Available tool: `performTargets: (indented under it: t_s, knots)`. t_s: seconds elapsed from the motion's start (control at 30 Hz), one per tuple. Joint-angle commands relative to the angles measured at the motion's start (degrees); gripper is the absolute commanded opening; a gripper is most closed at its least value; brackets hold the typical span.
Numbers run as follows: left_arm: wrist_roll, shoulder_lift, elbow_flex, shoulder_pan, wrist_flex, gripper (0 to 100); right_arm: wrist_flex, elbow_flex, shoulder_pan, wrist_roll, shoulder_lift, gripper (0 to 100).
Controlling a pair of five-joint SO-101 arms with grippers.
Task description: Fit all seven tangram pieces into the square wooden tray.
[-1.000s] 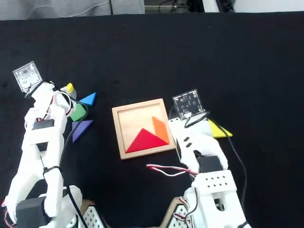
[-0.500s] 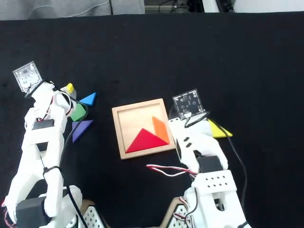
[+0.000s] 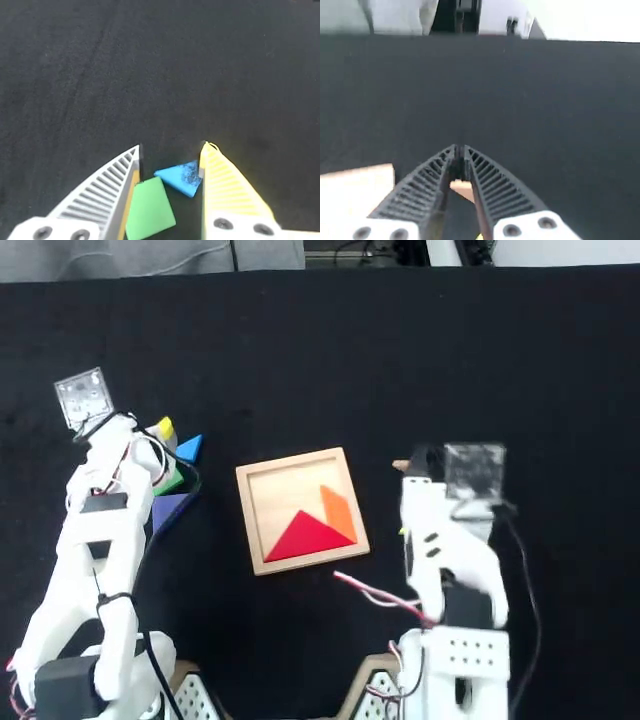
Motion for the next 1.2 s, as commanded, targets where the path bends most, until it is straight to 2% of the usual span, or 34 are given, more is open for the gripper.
performTargets:
  t_s: [0.0,0.13,0.23,1.17]
  knots:
    - [-0.6,-1.9,-0.3,0.8,-1.4,20,1.1,3.9,0.4,0.4,-12.6,1.2]
    - [-0.6,-1.9,-0.2,0.9,-1.4,20,6.3,7.6,-3.5,5.5,-23.6,1.2]
    - [-0.6,-1.9,-0.2,0.9,-1.3,20,8.1,6.5,-5.3,6.0,-22.2,1.2]
    - [-0.6,-1.9,-0.2,0.9,-1.2,19,7.6,6.7,-5.2,6.4,-22.9,1.2]
